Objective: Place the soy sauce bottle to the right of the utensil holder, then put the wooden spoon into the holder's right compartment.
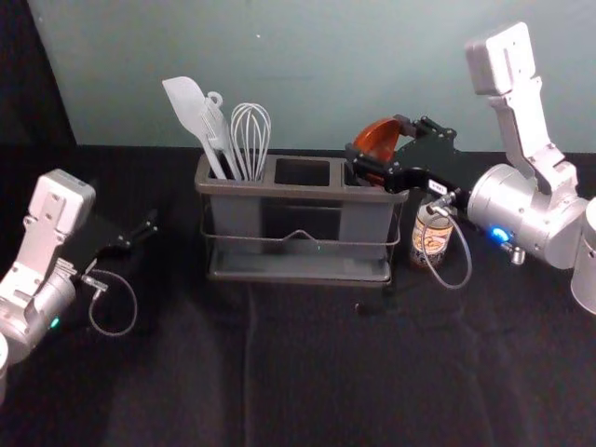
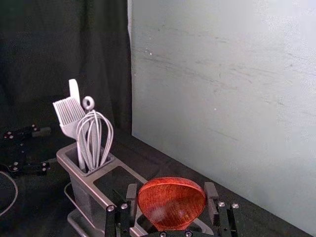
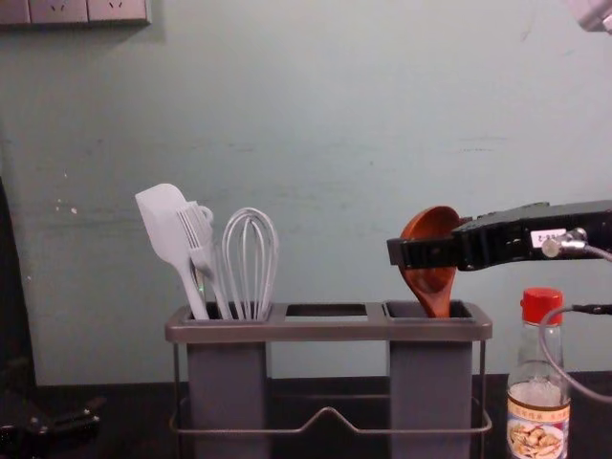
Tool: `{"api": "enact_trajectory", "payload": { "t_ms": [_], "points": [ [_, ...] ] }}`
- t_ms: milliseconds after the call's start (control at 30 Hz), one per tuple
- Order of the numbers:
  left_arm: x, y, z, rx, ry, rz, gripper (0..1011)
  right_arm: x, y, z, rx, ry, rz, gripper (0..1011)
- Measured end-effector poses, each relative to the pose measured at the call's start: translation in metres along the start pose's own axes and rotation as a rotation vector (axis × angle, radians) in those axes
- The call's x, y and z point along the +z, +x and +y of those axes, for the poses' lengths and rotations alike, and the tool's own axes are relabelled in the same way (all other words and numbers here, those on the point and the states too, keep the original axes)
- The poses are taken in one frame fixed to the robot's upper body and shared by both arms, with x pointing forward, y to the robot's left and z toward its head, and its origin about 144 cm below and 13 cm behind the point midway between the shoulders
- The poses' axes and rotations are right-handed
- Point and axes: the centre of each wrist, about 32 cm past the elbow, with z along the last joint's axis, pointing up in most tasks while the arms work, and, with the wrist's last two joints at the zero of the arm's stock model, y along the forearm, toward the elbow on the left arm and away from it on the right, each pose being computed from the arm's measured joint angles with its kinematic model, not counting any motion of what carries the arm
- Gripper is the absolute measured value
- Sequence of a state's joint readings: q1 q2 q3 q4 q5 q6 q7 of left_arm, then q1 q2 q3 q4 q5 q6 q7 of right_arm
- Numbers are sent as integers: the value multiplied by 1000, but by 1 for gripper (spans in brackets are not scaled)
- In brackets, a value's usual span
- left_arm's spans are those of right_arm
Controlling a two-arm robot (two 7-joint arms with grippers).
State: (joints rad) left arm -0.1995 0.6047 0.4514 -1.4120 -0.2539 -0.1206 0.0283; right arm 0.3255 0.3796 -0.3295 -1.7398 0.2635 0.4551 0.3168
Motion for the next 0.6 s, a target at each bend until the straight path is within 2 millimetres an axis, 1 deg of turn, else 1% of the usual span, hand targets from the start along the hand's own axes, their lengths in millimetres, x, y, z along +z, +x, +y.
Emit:
{"api": "enact_trajectory", "payload": {
  "t_ms": [400, 467, 500, 567, 600],
  "points": [
    [0, 0, 0, 0, 0, 0, 1005, 0, 0, 1, 4, 0, 1, 846],
    [0, 0, 0, 0, 0, 0, 1005, 0, 0, 1, 4, -1, 1, 889],
    [0, 0, 0, 0, 0, 0, 1005, 0, 0, 1, 4, -1, 1, 935],
    [0, 0, 0, 0, 0, 0, 1005, 0, 0, 1, 4, -1, 1, 960],
    [0, 0, 0, 0, 0, 0, 1005, 0, 0, 1, 4, 0, 1, 1000]
  ]
}}
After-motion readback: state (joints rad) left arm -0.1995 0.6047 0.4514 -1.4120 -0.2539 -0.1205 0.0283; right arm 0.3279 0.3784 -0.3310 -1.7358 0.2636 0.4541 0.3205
